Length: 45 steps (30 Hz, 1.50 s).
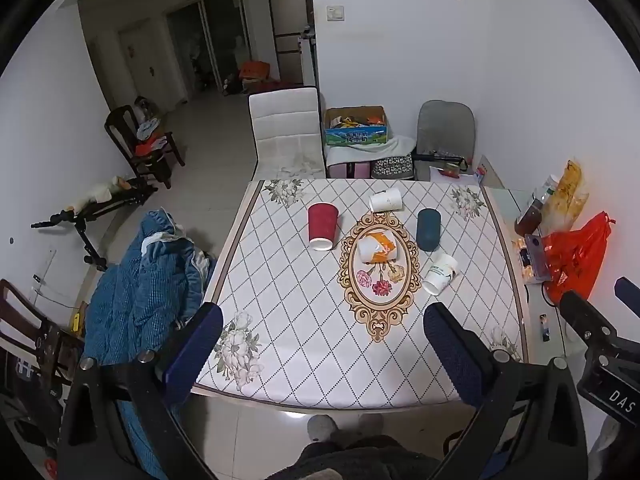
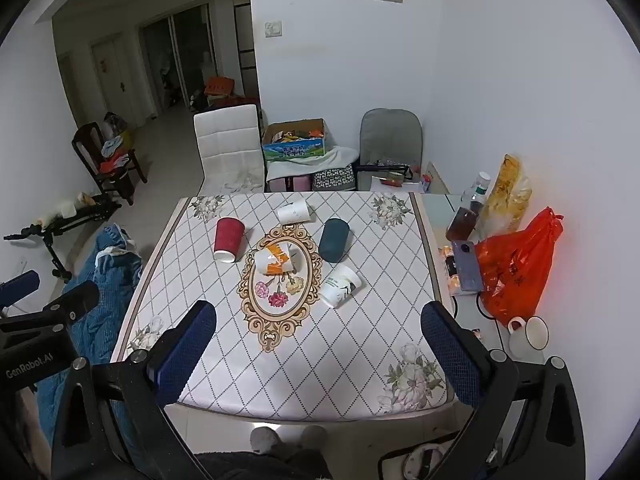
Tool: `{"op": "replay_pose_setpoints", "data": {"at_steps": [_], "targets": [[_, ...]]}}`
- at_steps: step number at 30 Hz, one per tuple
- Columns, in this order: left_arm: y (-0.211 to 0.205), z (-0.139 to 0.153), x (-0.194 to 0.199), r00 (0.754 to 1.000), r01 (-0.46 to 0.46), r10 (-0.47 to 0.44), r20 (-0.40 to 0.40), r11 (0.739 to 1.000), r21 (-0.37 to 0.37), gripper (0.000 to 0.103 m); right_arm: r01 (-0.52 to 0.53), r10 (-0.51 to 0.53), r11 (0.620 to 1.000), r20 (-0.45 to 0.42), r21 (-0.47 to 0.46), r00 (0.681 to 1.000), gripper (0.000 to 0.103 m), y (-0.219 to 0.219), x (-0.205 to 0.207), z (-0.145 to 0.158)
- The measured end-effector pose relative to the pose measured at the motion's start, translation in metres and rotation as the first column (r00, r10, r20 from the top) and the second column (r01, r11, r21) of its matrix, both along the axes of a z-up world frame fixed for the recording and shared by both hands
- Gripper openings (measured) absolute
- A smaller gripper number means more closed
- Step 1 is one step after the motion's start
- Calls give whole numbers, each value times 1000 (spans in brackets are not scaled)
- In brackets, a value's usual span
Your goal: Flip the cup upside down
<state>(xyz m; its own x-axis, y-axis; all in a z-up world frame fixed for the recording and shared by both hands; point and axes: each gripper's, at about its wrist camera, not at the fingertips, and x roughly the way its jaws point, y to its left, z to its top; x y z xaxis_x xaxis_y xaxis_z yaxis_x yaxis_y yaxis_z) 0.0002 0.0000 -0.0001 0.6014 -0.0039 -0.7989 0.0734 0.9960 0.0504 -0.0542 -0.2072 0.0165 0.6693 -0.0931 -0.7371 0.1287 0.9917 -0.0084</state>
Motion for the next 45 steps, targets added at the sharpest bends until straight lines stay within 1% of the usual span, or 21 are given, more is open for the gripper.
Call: {"op": "replay_pose_setpoints", "data": {"at_steps": [7, 8, 10, 17, 20, 32, 38, 44, 45], "targets": [[0, 0, 1, 1000, 0, 0, 4, 1000, 1, 103, 1, -1, 1000, 10, 5, 1000, 103, 1, -4, 3], [1, 0, 1, 1000, 0, 0, 3, 1000, -1, 103, 2, -2, 1000, -4, 7, 1000, 103, 0, 1, 0], [2, -1, 0, 1000, -1, 1, 6, 1000, 1, 103, 3, -3, 1000, -3, 8, 1000, 103, 0, 1, 0], [12, 12, -3, 1000, 3, -3, 9, 1000, 1, 103, -1, 1, 1000, 0, 12, 1000, 103, 0, 0, 0], [0, 6, -7, 1000, 14, -14, 13, 1000, 9, 103, 0, 0, 1000, 1, 11, 1000, 103, -1, -1, -1], [-3, 11, -7, 1000, 6, -6, 24, 1000, 10, 103, -2, 2, 1000, 6, 13, 1000, 103, -6, -7, -4], [-4, 11, -9, 1000, 4, -4, 29, 1000, 6, 103, -6, 6, 1000, 7, 13, 1000, 103, -3, -4, 3], [-4, 11, -7, 1000, 5, -5, 30, 1000, 7, 103, -7, 7, 1000, 11, 18, 1000, 103, -5, -1, 0], [-4, 11, -7, 1000, 5, -6, 30, 1000, 7, 103, -8, 8, 1000, 14, 22, 1000, 103, 3, -11, 12]]}}
